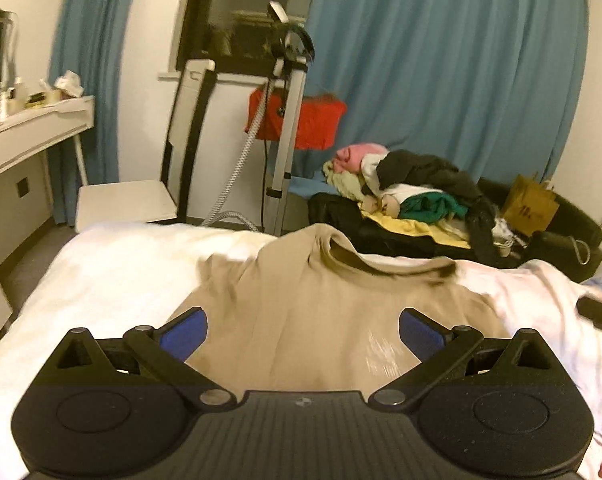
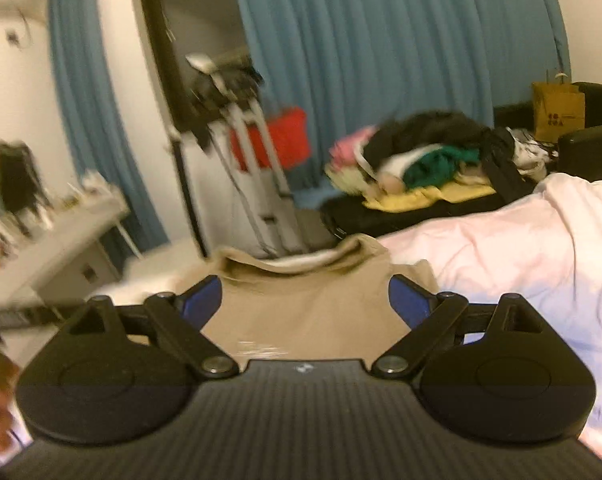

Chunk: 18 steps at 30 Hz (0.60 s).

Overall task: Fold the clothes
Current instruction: 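Lower the T-shirt onto the duvet with both grippers and release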

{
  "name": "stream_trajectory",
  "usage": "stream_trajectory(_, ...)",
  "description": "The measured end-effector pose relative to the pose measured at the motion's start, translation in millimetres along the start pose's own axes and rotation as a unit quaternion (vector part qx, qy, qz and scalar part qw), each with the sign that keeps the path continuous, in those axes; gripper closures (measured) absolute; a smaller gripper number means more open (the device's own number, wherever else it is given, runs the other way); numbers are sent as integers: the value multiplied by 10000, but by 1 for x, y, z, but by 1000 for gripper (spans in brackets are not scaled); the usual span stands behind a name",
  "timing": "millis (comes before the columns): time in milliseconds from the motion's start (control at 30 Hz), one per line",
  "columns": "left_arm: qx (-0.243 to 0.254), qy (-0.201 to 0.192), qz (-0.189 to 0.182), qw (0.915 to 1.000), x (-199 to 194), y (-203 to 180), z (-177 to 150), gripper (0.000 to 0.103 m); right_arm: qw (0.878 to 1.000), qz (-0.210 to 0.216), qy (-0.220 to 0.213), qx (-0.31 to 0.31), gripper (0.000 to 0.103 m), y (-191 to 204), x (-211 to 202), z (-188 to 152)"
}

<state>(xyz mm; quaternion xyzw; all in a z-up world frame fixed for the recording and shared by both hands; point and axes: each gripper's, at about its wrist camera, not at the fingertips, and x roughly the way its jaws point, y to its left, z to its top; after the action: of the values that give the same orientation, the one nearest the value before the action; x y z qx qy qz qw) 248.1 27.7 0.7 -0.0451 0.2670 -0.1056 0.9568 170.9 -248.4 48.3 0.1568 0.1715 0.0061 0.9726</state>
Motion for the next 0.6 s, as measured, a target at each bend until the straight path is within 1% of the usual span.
stream_trajectory(100,358,-226,120,9990,-58,-9,-16,0,9996,180,-207,-36,11,15,-53,-6)
stream_trajectory(200,719,-165,175,9971,-99,-21,-14,0,9991,145,-384,-130,11,29,-96,-15)
stream_trajectory(267,765,-116,-23,9970,-116,-26,-15,0,9991,11,-307,-285,11,37,-110,-24)
stream_trajectory(333,583,82,-151,9982,-123,-24,-18,0,9988,-77,-294,-385,11,41,-122,-35)
stream_trajectory(433,40,197,-238,9995,-116,-4,-21,0,9989,-116,-310,-330,11,37,-127,-57)
stream_trajectory(500,-332,252,-295,9987,-109,11,-23,0,9993,-53,-326,-198,11,31,-126,-71)
stream_trajectory(600,-873,298,-371,9950,-84,43,-27,0,9999,-52,-154,48,11,23,-114,-88)
